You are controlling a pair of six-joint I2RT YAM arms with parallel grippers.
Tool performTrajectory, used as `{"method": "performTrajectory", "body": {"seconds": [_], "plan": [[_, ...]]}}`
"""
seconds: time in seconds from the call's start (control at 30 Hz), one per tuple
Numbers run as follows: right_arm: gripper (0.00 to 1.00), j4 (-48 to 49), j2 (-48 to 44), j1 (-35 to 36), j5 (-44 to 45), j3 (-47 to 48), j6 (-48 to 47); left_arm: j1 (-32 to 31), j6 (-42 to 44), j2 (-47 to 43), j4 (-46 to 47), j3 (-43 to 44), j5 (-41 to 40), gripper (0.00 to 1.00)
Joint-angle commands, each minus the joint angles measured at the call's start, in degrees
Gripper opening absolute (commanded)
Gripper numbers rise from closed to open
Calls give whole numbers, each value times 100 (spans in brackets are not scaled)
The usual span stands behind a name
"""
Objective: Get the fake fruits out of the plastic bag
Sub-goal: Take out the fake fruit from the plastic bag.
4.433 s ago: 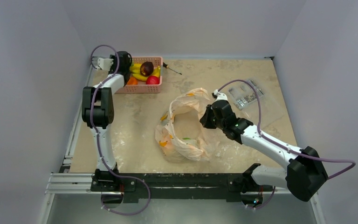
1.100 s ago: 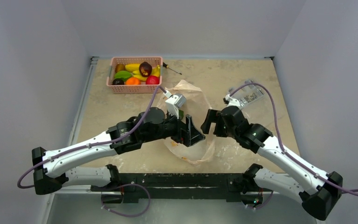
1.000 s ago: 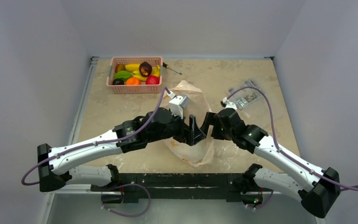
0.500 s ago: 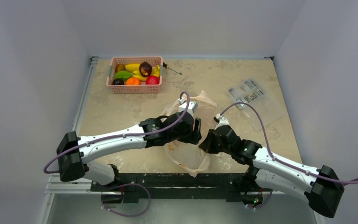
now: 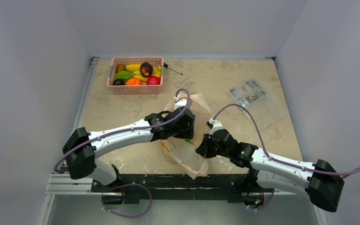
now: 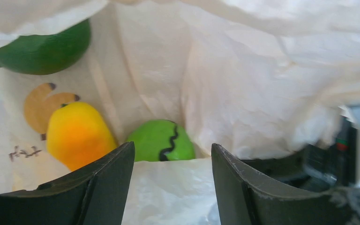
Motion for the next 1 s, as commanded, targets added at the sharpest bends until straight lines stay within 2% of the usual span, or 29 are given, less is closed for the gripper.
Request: {"method": "performTrajectory", "body": {"seconds": [0.0,0.07,0.23,0.4,0.5,0.67,0.87,0.97], "plan": [[0,242,142,52,-30,165,-487,133,302,-61,89,-239,-347,60],[0,245,188,52,-43,243,-534,126,711,46,335,-277,-704,60],[0,146,-1,52,44,374,-504,195,936,357,749,-427,-1711,66],[0,47,-275,52,268,349,-395,268,824,736,1050,-454,-2640,76],[0,67,-391,52,299,293,-313,290,737,1026,1187,-386,-3233,86],[0,16,-514,52,301,216,-245,517,115,1559,778,30,-3572,99],[0,-121,-666,52,349,167,-235,807,-26,1996,769,323,-3452,97],[0,-138,-707,52,389,123,-201,894,321,2172,1083,341,-3305,85]]}}
